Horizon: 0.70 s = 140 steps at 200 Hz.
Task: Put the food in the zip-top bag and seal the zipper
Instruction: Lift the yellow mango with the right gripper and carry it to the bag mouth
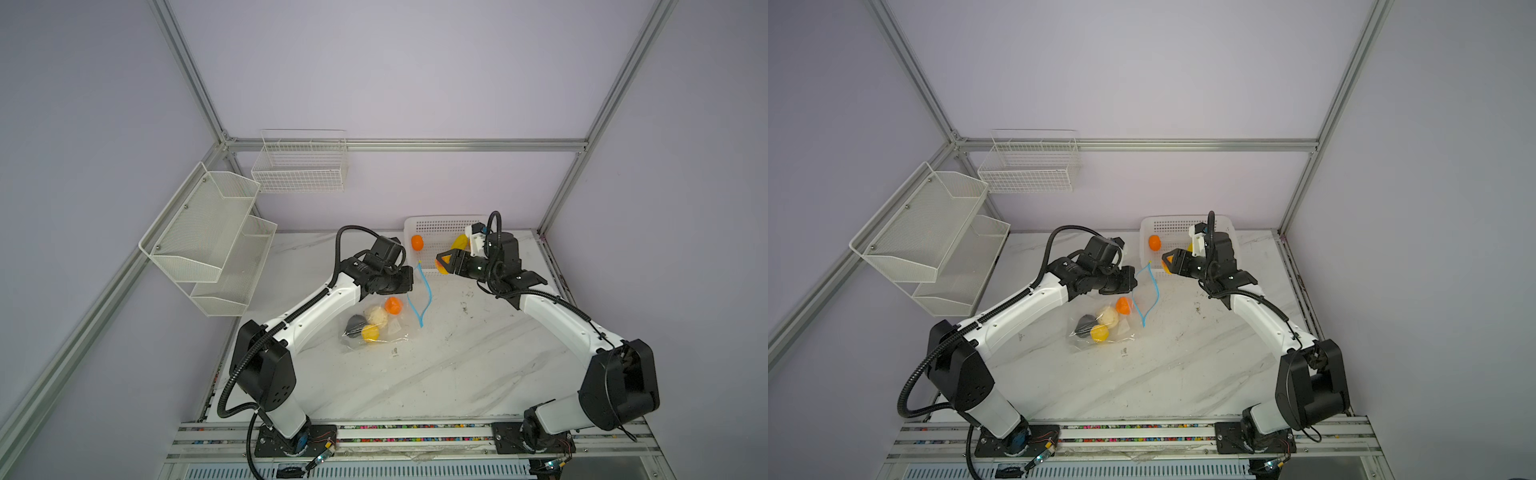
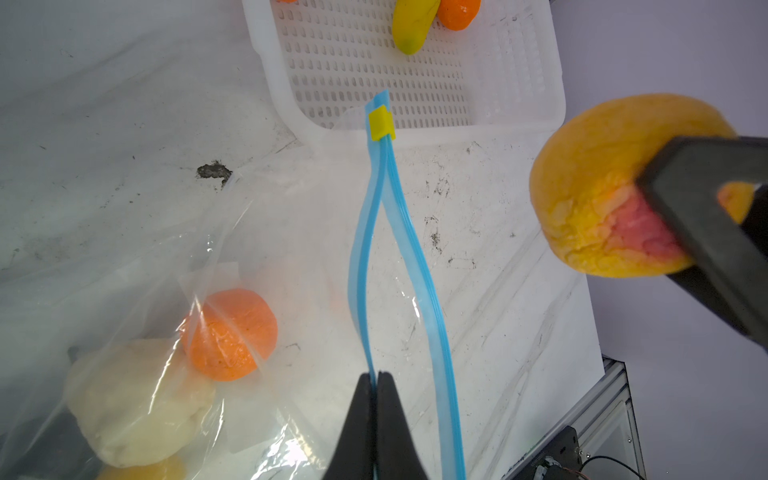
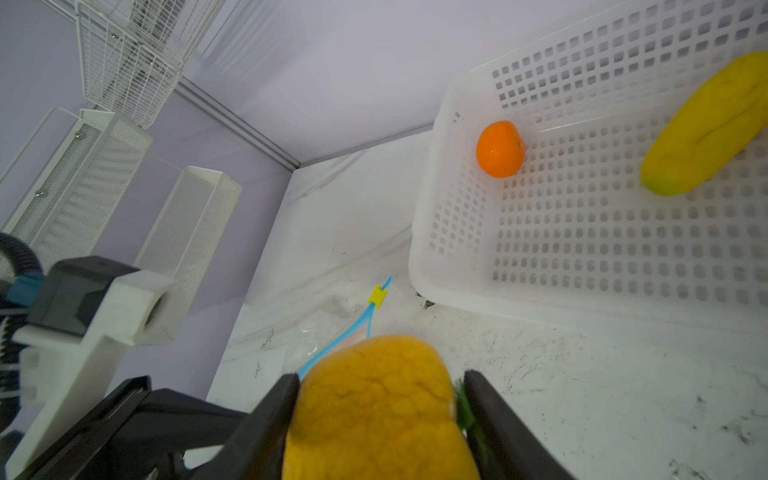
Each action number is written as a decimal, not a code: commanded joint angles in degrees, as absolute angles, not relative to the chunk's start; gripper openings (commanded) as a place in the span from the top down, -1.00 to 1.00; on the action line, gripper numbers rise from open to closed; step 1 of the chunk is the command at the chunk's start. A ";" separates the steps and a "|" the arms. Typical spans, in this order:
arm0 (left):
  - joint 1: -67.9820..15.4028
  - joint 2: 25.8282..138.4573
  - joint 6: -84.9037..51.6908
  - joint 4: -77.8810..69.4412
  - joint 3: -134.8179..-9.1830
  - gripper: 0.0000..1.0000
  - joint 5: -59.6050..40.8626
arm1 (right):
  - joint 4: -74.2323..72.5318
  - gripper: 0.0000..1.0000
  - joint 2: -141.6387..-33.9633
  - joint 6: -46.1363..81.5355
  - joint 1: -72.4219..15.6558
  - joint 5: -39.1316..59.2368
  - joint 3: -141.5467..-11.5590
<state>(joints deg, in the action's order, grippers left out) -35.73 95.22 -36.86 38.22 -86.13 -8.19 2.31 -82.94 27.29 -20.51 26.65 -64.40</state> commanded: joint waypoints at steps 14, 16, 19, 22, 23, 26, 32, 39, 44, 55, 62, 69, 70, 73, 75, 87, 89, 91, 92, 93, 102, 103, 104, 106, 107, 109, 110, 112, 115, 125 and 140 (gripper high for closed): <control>-35.43 93.70 -37.13 35.88 -86.13 1.00 -8.86 | 0.41 -0.25 -81.32 31.74 -23.73 29.70 -62.66; -35.47 93.69 -37.17 35.91 -86.09 1.00 -8.87 | 0.32 -0.25 -81.35 31.86 -23.95 29.82 -62.62; -35.50 93.69 -37.17 35.94 -86.13 1.00 -8.83 | 0.12 -0.25 -81.43 32.09 -24.13 30.01 -62.56; -35.51 93.69 -37.24 35.94 -86.09 1.00 -8.86 | -0.07 -0.25 -81.47 32.27 -24.35 30.28 -62.33; -35.51 93.69 -37.21 35.94 -86.11 1.00 -8.87 | -0.21 -0.25 -81.52 32.31 -24.44 30.35 -62.28; -35.47 93.63 -37.20 35.95 -86.02 1.00 -8.88 | -0.47 -0.25 -81.62 32.45 -24.43 30.52 -62.09; -35.50 93.61 -37.22 35.90 -86.11 1.00 -8.83 | -0.98 -0.25 -81.81 32.67 -24.66 30.74 -61.68; -35.49 93.57 -37.27 35.89 -86.06 1.00 -8.86 | -1.58 -0.25 -82.06 32.90 -24.81 30.68 -61.21; -35.50 93.56 -37.30 35.95 -86.13 1.00 -8.88 | -1.87 -0.25 -82.37 33.00 -24.83 30.82 -60.98; -35.43 93.56 -37.31 35.92 -86.22 1.00 -8.83 | -2.01 -0.25 -83.08 33.02 -24.92 31.41 -60.89; -35.46 93.53 -37.27 35.91 -86.22 1.00 -8.88 | -2.10 -0.25 -83.44 33.18 -25.11 31.68 -60.94; -35.44 93.52 -37.31 35.95 -86.23 1.00 -8.79 | -2.28 -0.25 -83.68 33.22 -25.33 31.82 -60.95; -35.43 93.52 -37.29 35.95 -86.22 1.00 -8.79 | -2.37 -0.25 -83.72 33.27 -25.41 31.82 -60.97; -35.45 93.52 -37.29 35.94 -86.24 1.00 -8.79 | -2.42 -0.25 -83.80 33.31 -25.48 31.77 -60.97; -35.43 93.52 -37.34 35.90 -86.25 1.00 -8.79 | -2.49 -0.25 -83.84 33.29 -25.55 31.76 -60.97; -35.51 93.44 -37.27 35.92 -86.22 1.00 -8.76 | -2.66 -0.25 -84.10 33.33 -25.96 31.49 -61.05; -35.46 93.39 -37.29 35.90 -86.22 1.00 -8.78 | -2.64 -0.25 -84.17 33.32 -26.09 31.47 -61.08; -35.43 93.48 -37.34 35.93 -86.22 1.00 -8.83 | -2.64 -0.25 -84.21 33.36 -26.19 31.47 -61.08; -35.43 93.50 -37.30 35.94 -86.22 1.00 -8.77 | -2.64 -0.25 -84.29 33.38 -26.19 31.47 -61.08; -35.51 93.46 -37.28 35.94 -86.22 1.00 -8.78 | -2.64 -0.25 -84.29 33.30 -26.19 31.47 -61.13; -35.63 93.43 -37.31 35.94 -86.22 1.00 -8.79 | -2.68 -0.25 -84.52 33.40 -26.49 31.49 -61.17; -35.66 93.43 -37.33 35.94 -86.22 1.00 -8.79 | -2.70 -0.25 -84.49 33.40 -26.52 31.48 -61.17; -35.63 93.43 -37.34 35.94 -86.22 1.00 -8.79 | -2.71 -0.25 -84.52 33.40 -26.57 31.47 -61.17; -35.47 93.45 -37.29 35.95 -86.26 1.00 -8.79 | -2.72 -0.25 -84.54 33.40 -26.62 31.47 -61.17; -35.53 93.44 -37.32 35.90 -86.24 1.00 -8.79 | -2.72 -0.25 -84.59 33.40 -26.62 31.47 -61.17; -35.51 93.43 -37.34 35.87 -86.27 1.00 -8.79 | -2.77 -0.25 -84.60 33.40 -26.74 31.47 -61.17; -35.51 93.43 -37.31 35.86 -86.25 1.00 -8.83 | -2.79 -0.25 -84.62 33.40 -26.73 31.42 -61.17; -35.46 93.43 -37.34 35.93 -86.23 1.00 -8.84 | -2.81 -0.25 -84.68 33.44 -26.79 31.45 -61.15; -35.51 93.43 -37.28 35.94 -86.28 1.00 -8.87 | -2.88 -0.25 -84.71 33.46 -26.83 31.40 -61.09; -35.54 93.34 -37.34 35.90 -86.23 1.00 -8.85 | -2.99 -0.25 -84.95 33.49 -27.07 31.29 -60.89; -35.56 93.24 -37.21 35.98 -86.23 1.00 -8.87 | -3.27 -0.25 -85.38 33.57 -27.30 31.42 -60.64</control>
